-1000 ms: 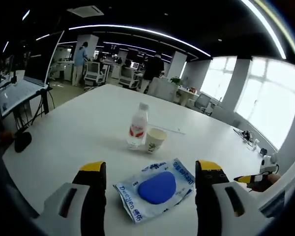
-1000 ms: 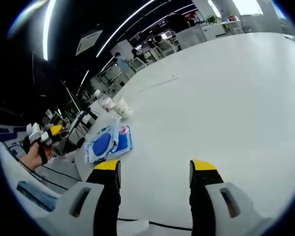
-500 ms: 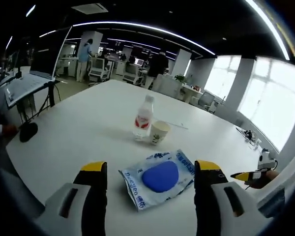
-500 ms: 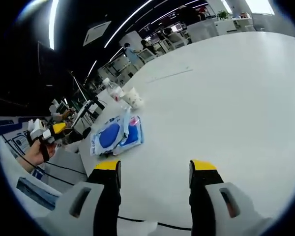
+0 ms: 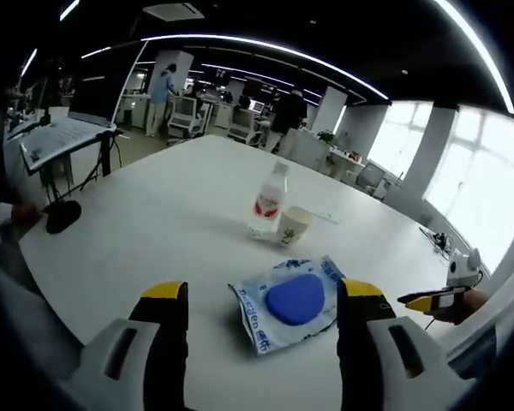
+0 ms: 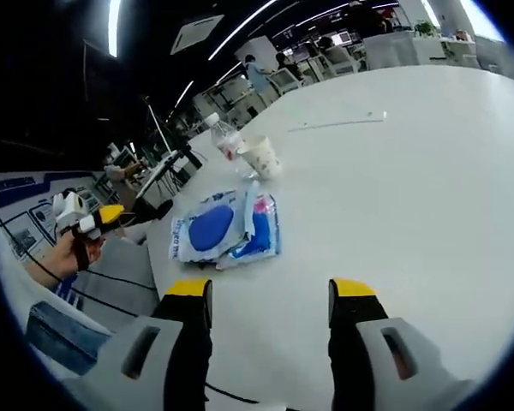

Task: Arrange the tabletop items into an orderly group along one side of the table until the central work area is clear of visible clutter.

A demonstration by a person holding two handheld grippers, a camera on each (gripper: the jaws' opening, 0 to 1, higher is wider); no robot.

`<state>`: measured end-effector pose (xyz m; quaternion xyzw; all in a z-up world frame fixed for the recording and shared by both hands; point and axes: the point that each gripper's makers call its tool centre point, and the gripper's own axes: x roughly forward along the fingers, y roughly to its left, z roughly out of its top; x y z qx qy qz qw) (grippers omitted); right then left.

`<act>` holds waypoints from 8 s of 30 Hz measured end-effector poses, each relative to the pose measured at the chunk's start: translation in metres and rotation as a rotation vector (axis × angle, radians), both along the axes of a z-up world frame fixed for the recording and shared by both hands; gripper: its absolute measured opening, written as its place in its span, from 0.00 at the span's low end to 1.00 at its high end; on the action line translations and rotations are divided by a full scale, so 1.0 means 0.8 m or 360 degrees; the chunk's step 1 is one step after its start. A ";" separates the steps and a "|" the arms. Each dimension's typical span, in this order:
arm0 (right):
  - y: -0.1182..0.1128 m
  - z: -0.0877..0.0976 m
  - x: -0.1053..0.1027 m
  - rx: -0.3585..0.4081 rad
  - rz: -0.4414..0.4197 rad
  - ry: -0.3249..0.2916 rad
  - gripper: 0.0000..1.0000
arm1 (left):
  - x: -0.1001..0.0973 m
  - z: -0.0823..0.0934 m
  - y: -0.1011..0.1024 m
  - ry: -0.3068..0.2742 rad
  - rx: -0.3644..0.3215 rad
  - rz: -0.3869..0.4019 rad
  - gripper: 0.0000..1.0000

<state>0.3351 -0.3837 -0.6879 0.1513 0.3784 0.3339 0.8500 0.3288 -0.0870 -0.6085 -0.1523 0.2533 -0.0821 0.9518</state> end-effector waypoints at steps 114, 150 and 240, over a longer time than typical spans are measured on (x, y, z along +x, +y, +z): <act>-0.069 0.129 0.070 0.0315 -0.0463 -0.0257 0.00 | 0.110 0.006 -0.211 0.0001 -0.0061 -0.0482 0.00; -0.086 0.095 0.144 0.0191 -0.0523 -0.0200 0.00 | 0.196 -0.034 -0.242 0.0103 0.0030 -0.0635 0.00; -0.077 -0.081 0.190 -0.0201 -0.0517 0.0098 0.01 | 0.257 -0.180 -0.203 0.0189 0.0185 -0.0479 0.00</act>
